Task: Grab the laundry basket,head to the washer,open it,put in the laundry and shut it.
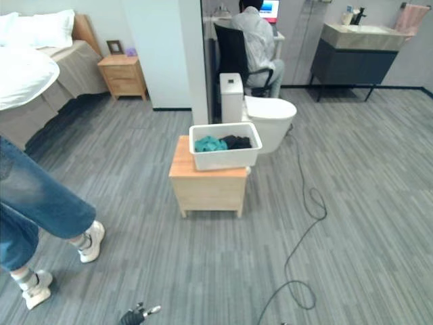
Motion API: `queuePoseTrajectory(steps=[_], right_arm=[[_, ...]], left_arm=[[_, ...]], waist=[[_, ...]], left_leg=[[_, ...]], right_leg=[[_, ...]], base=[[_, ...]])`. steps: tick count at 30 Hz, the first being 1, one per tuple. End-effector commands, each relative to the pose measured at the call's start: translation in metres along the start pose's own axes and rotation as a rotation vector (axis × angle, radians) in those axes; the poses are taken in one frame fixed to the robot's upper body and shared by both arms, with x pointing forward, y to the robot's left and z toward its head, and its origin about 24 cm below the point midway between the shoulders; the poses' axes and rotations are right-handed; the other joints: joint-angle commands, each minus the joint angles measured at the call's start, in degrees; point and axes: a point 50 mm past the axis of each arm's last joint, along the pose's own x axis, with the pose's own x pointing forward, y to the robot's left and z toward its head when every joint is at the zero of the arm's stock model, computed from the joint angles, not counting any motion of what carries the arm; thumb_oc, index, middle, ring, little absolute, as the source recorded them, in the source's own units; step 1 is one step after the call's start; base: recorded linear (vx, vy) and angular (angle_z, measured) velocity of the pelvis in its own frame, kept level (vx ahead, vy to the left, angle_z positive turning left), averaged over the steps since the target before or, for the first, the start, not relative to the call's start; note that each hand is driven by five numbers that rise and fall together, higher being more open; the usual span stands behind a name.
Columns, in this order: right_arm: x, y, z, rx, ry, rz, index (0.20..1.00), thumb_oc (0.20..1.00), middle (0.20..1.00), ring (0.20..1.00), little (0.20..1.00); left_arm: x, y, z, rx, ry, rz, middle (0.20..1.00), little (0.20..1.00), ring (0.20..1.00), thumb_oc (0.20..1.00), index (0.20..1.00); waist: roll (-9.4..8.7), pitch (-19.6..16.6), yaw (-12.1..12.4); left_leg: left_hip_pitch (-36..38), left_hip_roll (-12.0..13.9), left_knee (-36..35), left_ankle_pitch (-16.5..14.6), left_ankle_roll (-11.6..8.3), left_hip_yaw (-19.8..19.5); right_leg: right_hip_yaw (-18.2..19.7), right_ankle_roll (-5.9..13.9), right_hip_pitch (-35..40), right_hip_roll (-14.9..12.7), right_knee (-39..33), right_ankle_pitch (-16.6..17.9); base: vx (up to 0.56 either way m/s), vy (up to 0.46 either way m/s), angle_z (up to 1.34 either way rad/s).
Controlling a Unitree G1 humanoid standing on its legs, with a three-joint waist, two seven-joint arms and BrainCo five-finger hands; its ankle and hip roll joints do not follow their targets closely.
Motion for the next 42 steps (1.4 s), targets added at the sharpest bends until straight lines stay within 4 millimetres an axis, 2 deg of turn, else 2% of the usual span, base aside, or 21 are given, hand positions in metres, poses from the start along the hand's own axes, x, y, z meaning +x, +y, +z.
queuePoseTrajectory(steps=[1,18,27,31,34,35,36,37,38,39,42], right_arm=[[-0.001,0.006,-0.005,0.008,-0.002,0.029,1.0,1.0,1.0,1.0,1.0],[-0.001,0.007,-0.006,0.018,-0.011,0.03,1.0,1.0,1.0,1.0,1.0],[-0.001,0.003,-0.001,0.037,-0.032,0.019,1.0,1.0,1.0,1.0,1.0],[-0.001,-0.001,0.004,0.049,-0.051,0.01,1.0,1.0,1.0,1.0,1.0],[0.0,-0.004,0.011,0.037,-0.069,0.004,1.0,1.0,1.0,1.0,1.0],[0.0,-0.005,0.015,0.028,-0.082,0.003,1.0,1.0,1.0,1.0,1.0],[0.0,-0.006,0.019,0.013,-0.101,0.003,1.0,1.0,1.0,1.0,1.0],[0.0,-0.006,0.019,0.013,-0.101,0.003,1.0,1.0,1.0,1.0,1.0],[0.0,-0.008,0.023,0.009,-0.116,-0.003,1.0,1.0,1.0,1.0,1.0],[-0.001,-0.014,0.029,0.006,-0.14,-0.02,1.0,1.0,1.0,1.0,1.0],[-0.002,-0.019,0.034,0.002,-0.159,-0.036,1.0,1.0,1.0,1.0,1.0]], left_arm=[[0.003,0.014,0.012,-0.067,-0.027,0.039,1.0,1.0,1.0,1.0,1.0],[0.004,0.015,0.017,-0.063,-0.04,0.041,1.0,1.0,1.0,1.0,1.0],[0.004,0.018,0.015,-0.077,-0.036,0.049,1.0,1.0,1.0,1.0,1.0],[0.005,0.016,0.021,-0.071,-0.052,0.037,1.0,1.0,1.0,1.0,1.0],[0.006,0.015,0.024,-0.081,-0.058,0.035,1.0,1.0,1.0,1.0,1.0],[0.007,0.015,0.028,-0.088,-0.071,0.033,1.0,1.0,1.0,1.0,1.0],[0.007,0.014,0.03,-0.093,-0.08,0.03,1.0,1.0,1.0,1.0,1.0],[0.007,0.014,0.03,-0.093,-0.08,0.03,1.0,1.0,1.0,1.0,1.0],[0.008,0.013,0.033,-0.097,-0.089,0.029,1.0,1.0,1.0,1.0,1.0],[0.009,0.01,0.038,-0.117,-0.106,0.028,1.0,1.0,1.0,1.0,1.0],[0.009,0.011,0.04,-0.132,-0.115,0.037,1.0,1.0,1.0,1.0,1.0]], waist=[[-2.12,-1.5,0.0],[-1.87,-1.4,-0.9],[-1.45,-1.0,-0.8],[-1.48,0.3,-0.9],[-2.13,1.8,-0.6],[-2.44,2.7,-0.5],[-2.79,3.6,-0.3],[-2.76,3.5,-0.4],[-2.95,4.3,-0.2],[-3.25,5.1,-0.4],[-3.78,5.3,0.1]], left_leg=[[0.4,-1.0,0.1,-2.2,-0.76,-0.8],[-0.1,-0.9,0.1,-1.8,-1.02,-1.3],[-0.4,-0.4,0.1,-1.2,-1.32,-2.3],[-1.4,0.8,0.5,-0.1,-2.15,-3.2],[-4.4,1.2,7.7,-1.8,-3.18,-2.8],[-6.9,0.9,13.0,-1.9,-3.84,-3.0],[-8.9,0.7,17.1,-1.4,-4.28,-3.2],[-9.2,0.7,17.4,-1.5,-4.29,-3.2],[-11.4,0.6,20.7,-0.2,-4.42,-3.3],[-15.3,1.1,19.1,1.1,-3.7,-1.7],[-17.7,1.0,15.1,2.4,-3.09,-0.5]], right_leg=[[-6.9,4.92,0.8,-6.6,-7.5,9.2],[-6.8,4.59,0.6,-6.1,-7.5,8.7],[-5.8,3.76,0.3,-4.8,-7.5,8.0],[-5.6,2.72,-0.1,-3.6,-7.5,7.3],[-5.8,2.01,0.3,-3.4,-7.5,6.9],[-5.9,1.7,0.6,-3.4,-7.5,6.8],[-6.0,1.34,1.1,-3.4,-7.5,6.7],[-6.1,1.33,1.1,-3.4,-7.5,6.7],[-6.4,1.04,1.4,-3.5,-7.5,6.5],[-8.0,0.91,1.7,-3.9,-7.5,5.6],[-8.5,1.14,2.1,-4.1,-7.5,5.2]], base=[[0.0,0.0,0.0],[0.0,-0.009,0.02],[0.01,-0.061,0.02],[0.0,-0.121,0.12],[-0.01,-0.122,0.09],[-0.02,-0.133,0.1],[-0.01,-0.092,0.12],[0.0,-0.068,0.07],[0.03,-0.009,0.0],[0.04,-0.009,0.05],[0.13,0.031,0.42]])
